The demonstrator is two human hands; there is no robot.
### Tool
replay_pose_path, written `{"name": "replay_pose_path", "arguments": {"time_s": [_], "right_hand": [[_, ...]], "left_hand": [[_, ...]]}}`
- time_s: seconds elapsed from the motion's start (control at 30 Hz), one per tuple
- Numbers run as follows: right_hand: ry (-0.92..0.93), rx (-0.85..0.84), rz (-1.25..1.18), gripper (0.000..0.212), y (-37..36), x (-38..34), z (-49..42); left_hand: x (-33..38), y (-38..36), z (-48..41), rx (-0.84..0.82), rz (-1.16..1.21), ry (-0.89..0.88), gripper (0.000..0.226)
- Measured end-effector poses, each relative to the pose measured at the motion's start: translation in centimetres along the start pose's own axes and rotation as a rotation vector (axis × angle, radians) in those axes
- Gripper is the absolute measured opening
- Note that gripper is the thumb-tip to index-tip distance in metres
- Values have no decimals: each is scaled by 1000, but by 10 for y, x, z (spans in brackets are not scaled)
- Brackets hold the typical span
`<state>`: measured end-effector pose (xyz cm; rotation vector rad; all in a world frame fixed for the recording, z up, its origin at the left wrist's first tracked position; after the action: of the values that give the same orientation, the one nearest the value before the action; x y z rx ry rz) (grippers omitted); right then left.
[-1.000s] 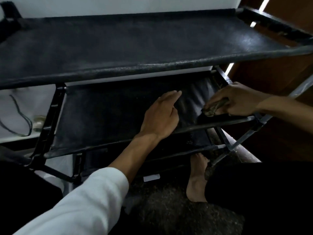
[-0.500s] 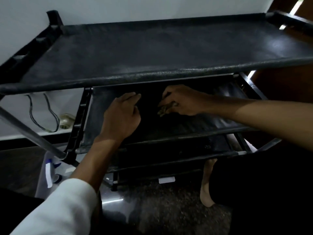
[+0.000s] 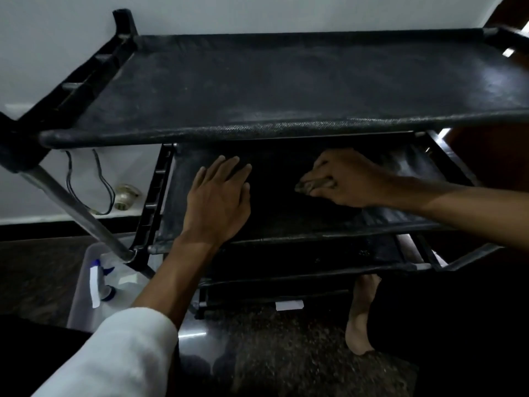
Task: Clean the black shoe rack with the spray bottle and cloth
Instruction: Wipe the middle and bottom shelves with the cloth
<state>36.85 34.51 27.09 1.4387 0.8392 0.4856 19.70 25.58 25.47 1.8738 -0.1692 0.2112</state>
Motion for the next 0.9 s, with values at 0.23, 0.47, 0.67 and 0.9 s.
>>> {"name": "replay_pose_path", "arguments": {"time_s": [0.23,0.47,0.67,0.9], "right_hand": [[103,-73,43,20,-18,-49,-63],[-110,16,-5,17,1,14,-32],[99,34,-29,37,-19,-24,-15],[38,-63,145,35,-22,14,-69]], "left_hand": [[-1,5,0,-19,4,12,46],[-3,-3,-3,-54,30,21,46],[-8,-1,-6,-35,38,32,46],[11,1,-11,-37,53,-9,46]]}}
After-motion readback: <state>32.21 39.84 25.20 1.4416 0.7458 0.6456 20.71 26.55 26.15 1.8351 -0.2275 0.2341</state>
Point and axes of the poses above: each hand's wrist, its own z-axis away from the middle knuckle, its own y-axis out of the back of the hand, x = y × z, the point moved 10 cm from there along -z, towards the middle knuckle, and after that the axes turned 5 degrees about -y, right-handed, at the moved point
